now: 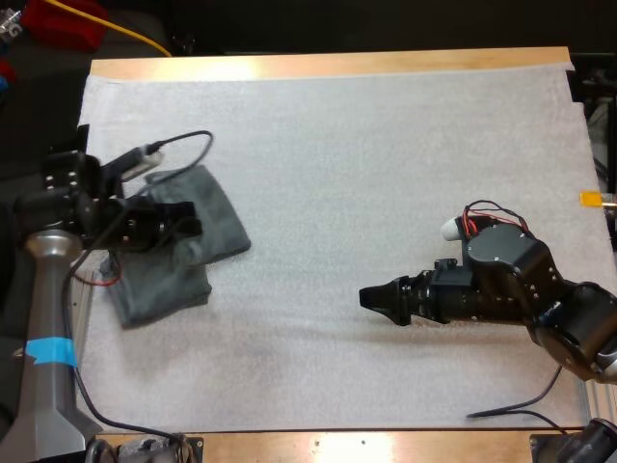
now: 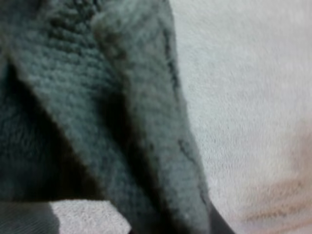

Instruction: Pick towel from pile, fold and stack

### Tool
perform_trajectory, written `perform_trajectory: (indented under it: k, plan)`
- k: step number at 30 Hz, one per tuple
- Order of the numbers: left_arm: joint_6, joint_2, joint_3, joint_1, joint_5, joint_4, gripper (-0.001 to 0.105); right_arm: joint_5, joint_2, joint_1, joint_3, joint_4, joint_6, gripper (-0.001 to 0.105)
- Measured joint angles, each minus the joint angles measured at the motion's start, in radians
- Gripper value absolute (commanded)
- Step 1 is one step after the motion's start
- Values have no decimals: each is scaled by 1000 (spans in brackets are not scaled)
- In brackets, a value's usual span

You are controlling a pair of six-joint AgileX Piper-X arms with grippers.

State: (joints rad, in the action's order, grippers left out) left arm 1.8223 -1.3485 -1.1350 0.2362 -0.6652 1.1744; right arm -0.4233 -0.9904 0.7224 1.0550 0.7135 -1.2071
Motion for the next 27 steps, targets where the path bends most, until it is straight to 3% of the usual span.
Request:
perform_trajectory:
  k: [6, 16, 27]
  plan:
    - [-40, 9, 11, 75, -5, 72, 0, -30, 0, 0, 0, -4, 0, 75]
    - [-71, 62, 160, 194, -5, 50, 0, -66, 0, 0, 0, -44, 0, 75]
    - [-88, 62, 165, 229, -7, 6, 0, -82, 0, 0, 0, -44, 0, 75]
